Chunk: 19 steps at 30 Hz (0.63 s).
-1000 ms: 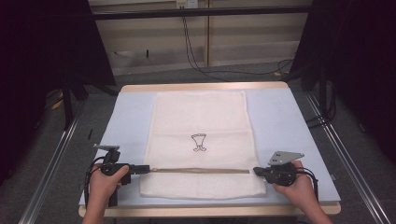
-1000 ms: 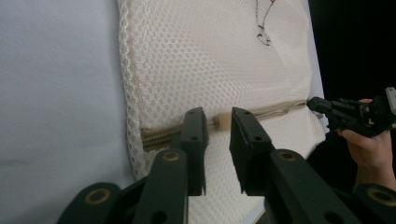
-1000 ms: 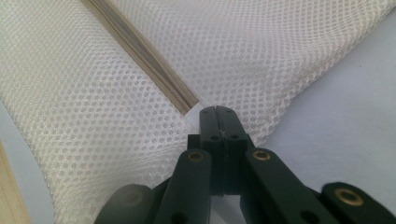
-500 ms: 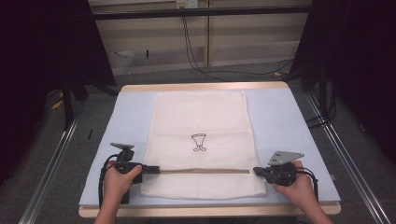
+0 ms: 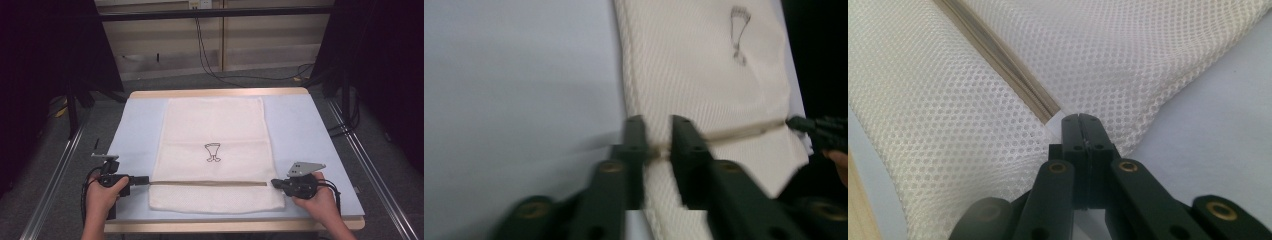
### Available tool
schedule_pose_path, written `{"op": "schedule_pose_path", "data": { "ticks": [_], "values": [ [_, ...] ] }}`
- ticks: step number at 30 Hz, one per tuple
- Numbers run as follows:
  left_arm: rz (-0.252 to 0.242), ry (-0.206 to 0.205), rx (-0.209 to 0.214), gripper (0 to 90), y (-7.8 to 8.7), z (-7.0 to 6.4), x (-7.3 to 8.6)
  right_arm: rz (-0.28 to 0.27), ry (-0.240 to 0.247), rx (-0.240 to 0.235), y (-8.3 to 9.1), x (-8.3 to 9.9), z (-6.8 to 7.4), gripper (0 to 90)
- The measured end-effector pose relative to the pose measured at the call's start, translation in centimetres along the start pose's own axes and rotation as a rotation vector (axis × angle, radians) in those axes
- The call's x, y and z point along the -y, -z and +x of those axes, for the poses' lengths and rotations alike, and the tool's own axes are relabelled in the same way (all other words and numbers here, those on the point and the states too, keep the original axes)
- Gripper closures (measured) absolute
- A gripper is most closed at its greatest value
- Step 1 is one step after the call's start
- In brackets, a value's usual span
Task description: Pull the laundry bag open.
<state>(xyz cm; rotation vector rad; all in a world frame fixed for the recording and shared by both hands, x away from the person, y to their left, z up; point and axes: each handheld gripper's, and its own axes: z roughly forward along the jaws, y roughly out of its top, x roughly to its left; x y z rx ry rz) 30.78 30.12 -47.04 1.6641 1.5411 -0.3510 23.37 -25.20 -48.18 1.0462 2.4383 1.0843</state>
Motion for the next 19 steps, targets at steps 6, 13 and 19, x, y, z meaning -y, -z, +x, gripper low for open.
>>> {"op": "schedule_pose_path", "data": {
  "ticks": [6,13,19],
  "values": [
    [-0.231,-0.160,-0.155,47.7,0.8,0.1,-0.4,-0.088,-0.019,0.093,1.4,-0.3,-1.7,55.4],
    [-0.270,-0.301,-0.340,30.4,0.2,0.5,-0.6,-0.113,-0.119,0.248,1.9,0.3,-4.2,25.2],
    [-0.275,-0.359,-0.457,20.1,-0.2,1.0,-1.0,-0.064,-0.151,0.306,1.3,0.8,-5.5,18.0]
  ]
}}
